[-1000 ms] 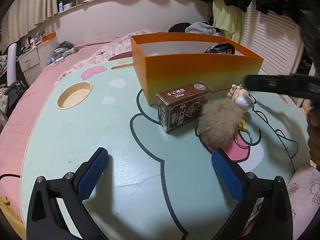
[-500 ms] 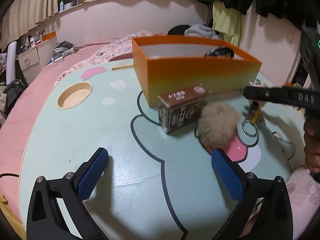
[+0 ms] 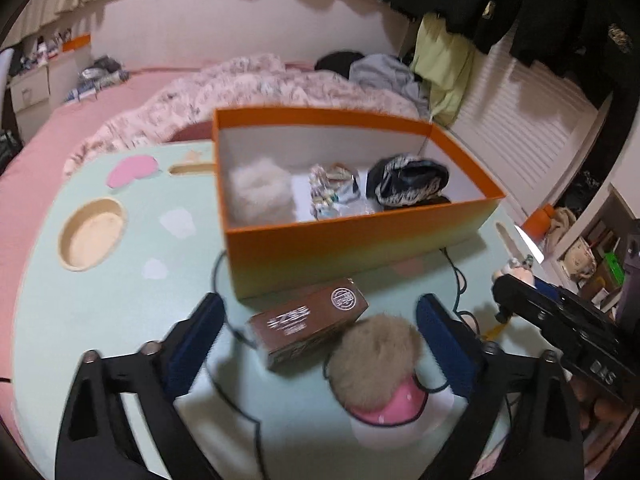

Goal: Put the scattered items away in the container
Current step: 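Grasp the white figurine with the right gripper while left gripper grasps the brown card pack, then lower the figurine and card pack into the orange box and open both grippers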

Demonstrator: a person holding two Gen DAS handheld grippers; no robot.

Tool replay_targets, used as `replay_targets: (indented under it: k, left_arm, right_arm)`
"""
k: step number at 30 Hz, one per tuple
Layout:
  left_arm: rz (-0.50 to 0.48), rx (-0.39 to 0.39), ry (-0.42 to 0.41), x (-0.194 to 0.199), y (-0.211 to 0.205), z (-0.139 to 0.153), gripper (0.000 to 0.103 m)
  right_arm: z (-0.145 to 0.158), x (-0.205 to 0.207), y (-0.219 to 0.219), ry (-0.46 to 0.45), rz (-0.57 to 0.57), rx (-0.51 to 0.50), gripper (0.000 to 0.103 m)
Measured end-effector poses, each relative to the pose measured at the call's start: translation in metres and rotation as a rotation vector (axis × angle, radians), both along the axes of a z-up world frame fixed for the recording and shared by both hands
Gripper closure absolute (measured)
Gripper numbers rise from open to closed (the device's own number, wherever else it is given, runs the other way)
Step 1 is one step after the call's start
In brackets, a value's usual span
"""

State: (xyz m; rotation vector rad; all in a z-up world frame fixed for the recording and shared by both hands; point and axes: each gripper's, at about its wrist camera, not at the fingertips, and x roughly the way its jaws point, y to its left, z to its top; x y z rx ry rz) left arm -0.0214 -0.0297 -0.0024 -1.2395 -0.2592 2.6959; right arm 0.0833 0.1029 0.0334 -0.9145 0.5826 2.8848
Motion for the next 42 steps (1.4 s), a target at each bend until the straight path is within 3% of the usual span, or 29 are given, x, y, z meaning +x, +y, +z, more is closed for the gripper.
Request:
replay_targets:
  k: [2,9,17,27,31,34,36,38,42]
  left_arm:
    - [-0.008,0.014,-0.025,-0.003,0.0,-0.008,0.047]
    - [0.003,0.065,0.077,0.015,-0.018,0.008,0.049]
    - [-0.026,0.075,0.215,0.027,-0.027,0.065,0.049]
    - [-0.039,0.05,0.267,-0.031,-0.013,0.113,0.049]
    - [-0.021,0.036,0.237,-0.057,-0.006,0.107,0.049]
    - [0.0,0.046,0.18,-0.072,-0.005,0.09,0.046]
    - [0.049,0.048,0.125,-0.077,-0.006,0.077,0.032]
    - [0.072,0.053,0.108,-0.077,-0.009,0.067,0.031]
    - [0.069,0.046,0.102,-0.068,-0.011,0.057,0.029]
  right_arm:
    - [-0.001,0.0,0.002,-0.002,-0.001,-0.012,0.068]
    - [0.0,0.002,0.003,0.007,-0.004,-0.008,0.068]
    - [0.014,0.0,0.003,0.037,0.001,0.021,0.068]
    - [0.103,-0.038,0.01,0.211,-0.002,0.158,0.068]
    - [0.109,-0.07,0.015,0.201,-0.013,0.167,0.068]
    - [0.091,-0.096,0.019,0.151,-0.021,0.14,0.067]
    - [0.076,-0.108,0.021,0.1,-0.026,0.117,0.056]
    - [0.062,-0.115,0.024,0.049,-0.029,0.074,0.05]
    - [0.059,-0.109,0.023,0.065,-0.032,0.091,0.043]
